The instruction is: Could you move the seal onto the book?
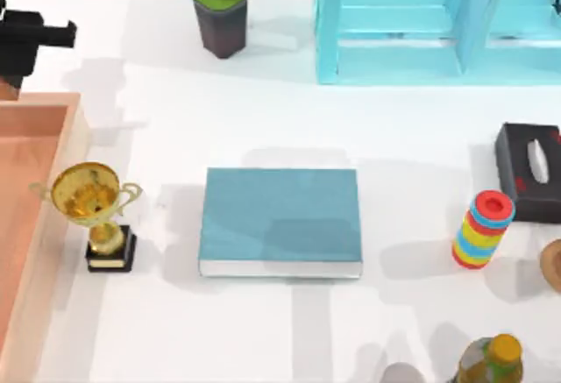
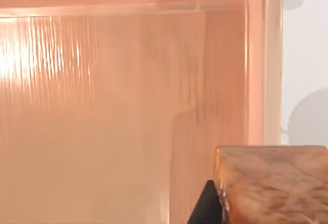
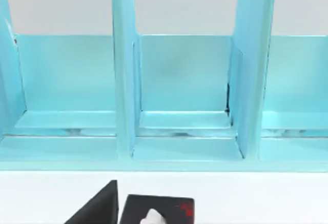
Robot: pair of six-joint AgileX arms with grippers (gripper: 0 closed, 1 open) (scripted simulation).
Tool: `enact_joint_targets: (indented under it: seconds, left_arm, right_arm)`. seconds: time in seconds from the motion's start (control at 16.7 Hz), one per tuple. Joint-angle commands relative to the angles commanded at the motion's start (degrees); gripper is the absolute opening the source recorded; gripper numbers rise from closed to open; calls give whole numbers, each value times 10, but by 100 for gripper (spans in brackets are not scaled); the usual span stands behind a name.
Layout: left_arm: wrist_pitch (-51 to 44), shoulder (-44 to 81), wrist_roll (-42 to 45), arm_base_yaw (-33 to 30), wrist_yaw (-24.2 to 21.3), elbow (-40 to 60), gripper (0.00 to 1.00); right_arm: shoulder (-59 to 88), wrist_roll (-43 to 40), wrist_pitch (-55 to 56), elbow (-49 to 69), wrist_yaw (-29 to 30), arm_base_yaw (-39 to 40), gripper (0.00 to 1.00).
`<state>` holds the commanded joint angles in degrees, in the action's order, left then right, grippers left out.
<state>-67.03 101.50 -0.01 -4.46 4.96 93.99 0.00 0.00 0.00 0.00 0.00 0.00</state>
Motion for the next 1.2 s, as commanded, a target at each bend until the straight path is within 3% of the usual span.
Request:
enact_joint_targets:
  seconds: [0.18,0.42,0.9,1.2]
  left_arm:
    - [-78,2,-46,-46,-18,31,0]
    - [-141,25,-81,-54,-48,21,0]
    - [-129,49,-80,-64,-53,40,0]
    - [-94,122,-158,-130,-67,96,0]
  right_arm:
    - [0,0,0,0,0,0,100]
    - [0,0,0,0,0,0,100]
    - [0,0,0,0,0,0,100]
    - [0,0,0,0,0,0,100]
